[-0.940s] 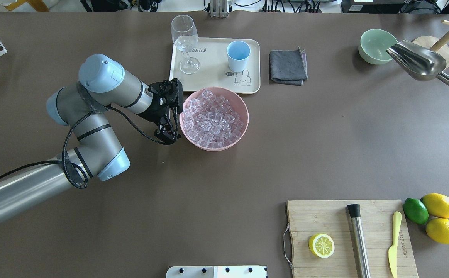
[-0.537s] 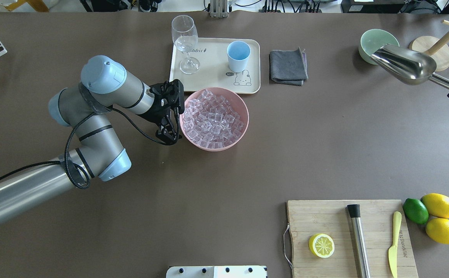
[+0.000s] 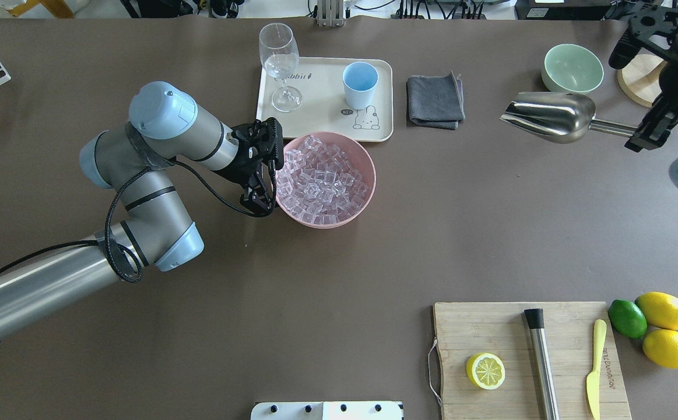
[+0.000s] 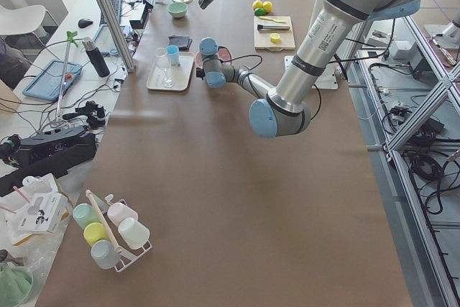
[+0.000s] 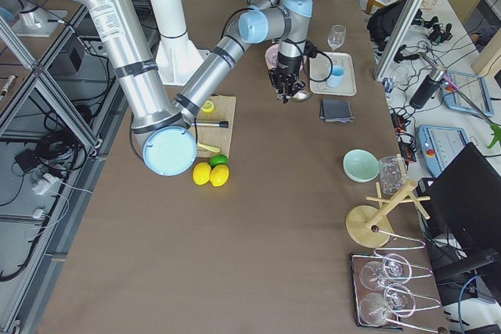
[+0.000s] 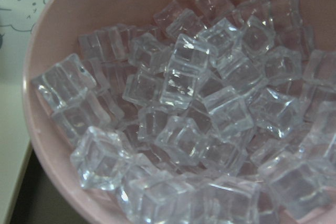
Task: Put ice in cup with scoop
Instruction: 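Lift the scoop toward the bowl with right gripper while left gripper holds bowl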
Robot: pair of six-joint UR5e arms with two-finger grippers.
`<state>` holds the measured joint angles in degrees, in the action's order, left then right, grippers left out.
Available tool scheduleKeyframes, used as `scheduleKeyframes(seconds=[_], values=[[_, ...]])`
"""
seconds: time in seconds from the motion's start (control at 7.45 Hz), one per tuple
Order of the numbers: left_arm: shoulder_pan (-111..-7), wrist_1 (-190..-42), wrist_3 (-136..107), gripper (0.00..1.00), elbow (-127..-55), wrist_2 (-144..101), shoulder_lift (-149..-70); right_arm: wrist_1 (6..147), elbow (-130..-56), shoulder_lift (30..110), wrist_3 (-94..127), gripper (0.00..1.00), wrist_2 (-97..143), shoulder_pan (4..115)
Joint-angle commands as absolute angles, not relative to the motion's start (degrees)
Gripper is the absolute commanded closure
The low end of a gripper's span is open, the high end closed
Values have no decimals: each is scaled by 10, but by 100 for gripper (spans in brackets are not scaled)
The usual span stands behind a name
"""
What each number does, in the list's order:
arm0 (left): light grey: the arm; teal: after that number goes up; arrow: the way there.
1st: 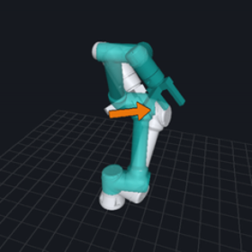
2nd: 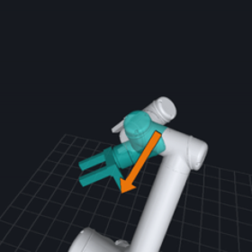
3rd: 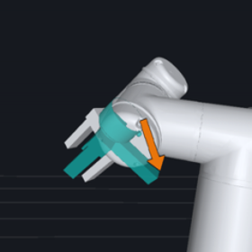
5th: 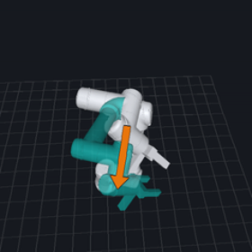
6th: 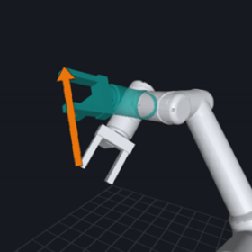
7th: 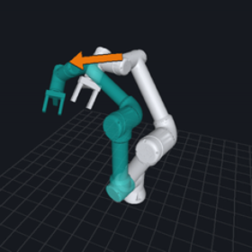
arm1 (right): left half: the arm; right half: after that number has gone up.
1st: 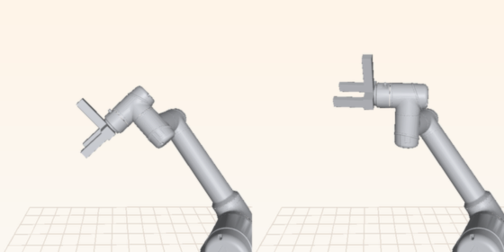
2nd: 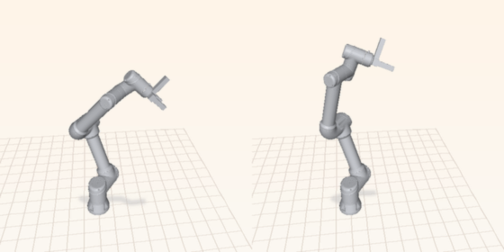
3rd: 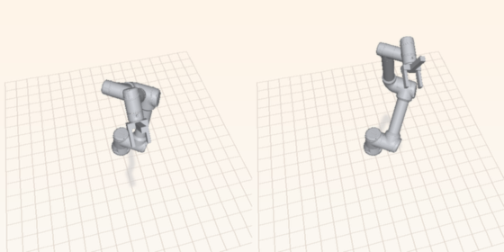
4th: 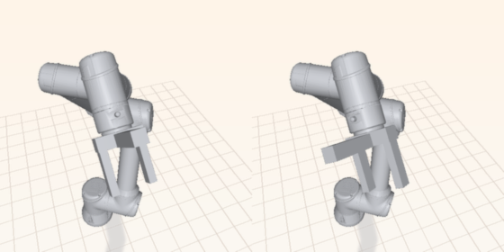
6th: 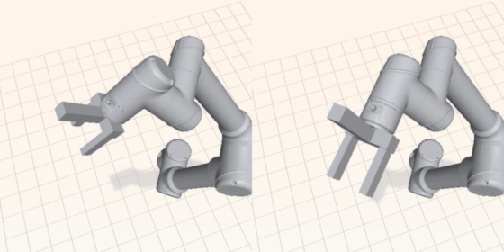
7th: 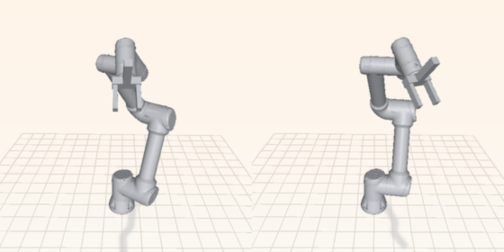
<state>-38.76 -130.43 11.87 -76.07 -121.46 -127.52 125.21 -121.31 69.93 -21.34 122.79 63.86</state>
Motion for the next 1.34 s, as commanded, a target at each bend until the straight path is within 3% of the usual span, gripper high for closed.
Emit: scheduleKeyframes(seconds=[0.0, 0.27, 0.4, 0.94, 1.21], values=[[-383, -1304, 119, 1, -760, -1213, -1277, 1414, -1209, 574, -217, 100, 1144, 566], [-383, -1304, 119, 1, -761, -1213, -1275, 1415, -1196, 560, -211, 100, 1137, 520], [-382, -1305, 119, 1, -761, -1214, -1274, 1462, -1194, 513, -207, 100, 1082, 482], [-382, -1307, 120, 1, -765, -1217, -1274, 1554, -1070, 349, -203, 100, 1034, 436], [-384, -1308, 120, 1, -766, -1217, -1272, 1556, -1040, 325, -209, 100, 1027, 435]])
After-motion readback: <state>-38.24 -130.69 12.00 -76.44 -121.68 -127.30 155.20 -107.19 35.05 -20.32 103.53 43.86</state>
